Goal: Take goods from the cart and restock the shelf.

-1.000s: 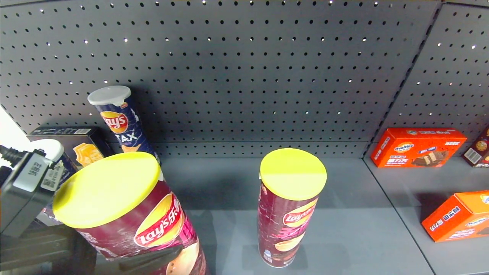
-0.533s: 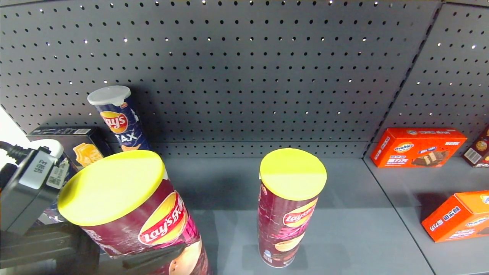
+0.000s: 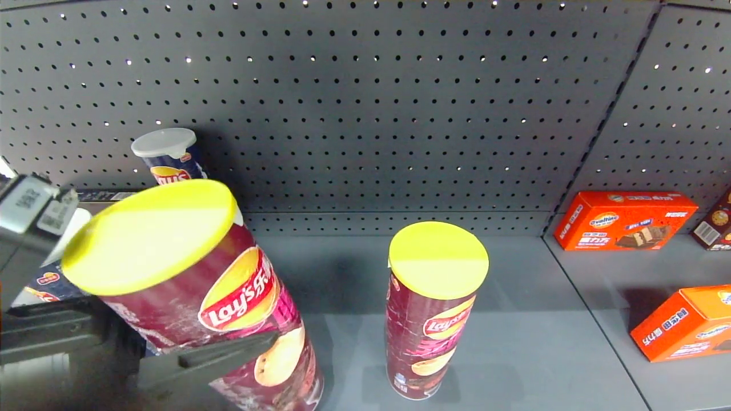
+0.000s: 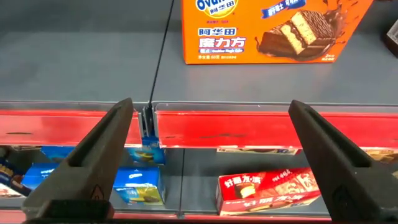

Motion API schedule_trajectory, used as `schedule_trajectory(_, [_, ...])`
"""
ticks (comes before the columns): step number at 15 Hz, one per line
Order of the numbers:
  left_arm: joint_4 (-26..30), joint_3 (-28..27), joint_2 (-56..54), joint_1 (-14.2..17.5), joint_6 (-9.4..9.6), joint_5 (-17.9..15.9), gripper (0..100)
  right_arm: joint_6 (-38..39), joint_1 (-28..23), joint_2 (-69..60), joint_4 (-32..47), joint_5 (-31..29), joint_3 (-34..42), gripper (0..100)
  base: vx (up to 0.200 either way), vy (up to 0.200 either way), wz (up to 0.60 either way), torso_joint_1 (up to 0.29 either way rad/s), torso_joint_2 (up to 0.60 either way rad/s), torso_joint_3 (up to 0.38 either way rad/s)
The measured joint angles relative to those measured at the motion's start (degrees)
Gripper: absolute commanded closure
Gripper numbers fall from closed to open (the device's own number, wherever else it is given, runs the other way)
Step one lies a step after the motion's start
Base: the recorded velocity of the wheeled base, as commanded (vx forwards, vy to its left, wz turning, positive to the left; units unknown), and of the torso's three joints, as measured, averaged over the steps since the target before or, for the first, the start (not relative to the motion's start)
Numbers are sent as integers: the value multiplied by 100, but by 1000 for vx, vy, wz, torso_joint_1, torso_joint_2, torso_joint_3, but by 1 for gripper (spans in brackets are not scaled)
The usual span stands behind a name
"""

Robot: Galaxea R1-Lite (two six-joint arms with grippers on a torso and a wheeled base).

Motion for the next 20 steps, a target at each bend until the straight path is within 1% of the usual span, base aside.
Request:
schedule_trajectory(1, [6,-205,106,17,145,43,100,0,0,0,0,0,0,0,0,0,0,0,0,0])
schedule_trajectory(3, [13,-690,464,50,429,262,100,0,2,0,0,0,0,0,0,0,0,0,0,0])
schedule_trajectory(5, [44,-1158,866,90,651,673,100,0,2,0,0,0,0,0,0,0,0,0,0,0])
schedule_trajectory(6, [57,-1326,1044,99,719,831,100,0,2,0,0,2,0,0,0,0,0,0,0,0])
schedule_trajectory(9, [121,-1798,1518,99,785,922,100,0,2,0,0,2,0,0,0,0,0,0,0,0])
schedule_trajectory(12, [216,-2122,1837,72,789,917,100,0,2,0,0,2,0,0,0,0,0,0,0,0])
schedule_trajectory(17, [200,-2384,2311,-2,789,917,100,0,2,0,0,0,0,0,0,0,0,0,0,0])
schedule_trajectory(20, [195,-2448,2648,-17,772,867,100,4,-2,0,0,2,0,0,0,0,0,0,0,0])
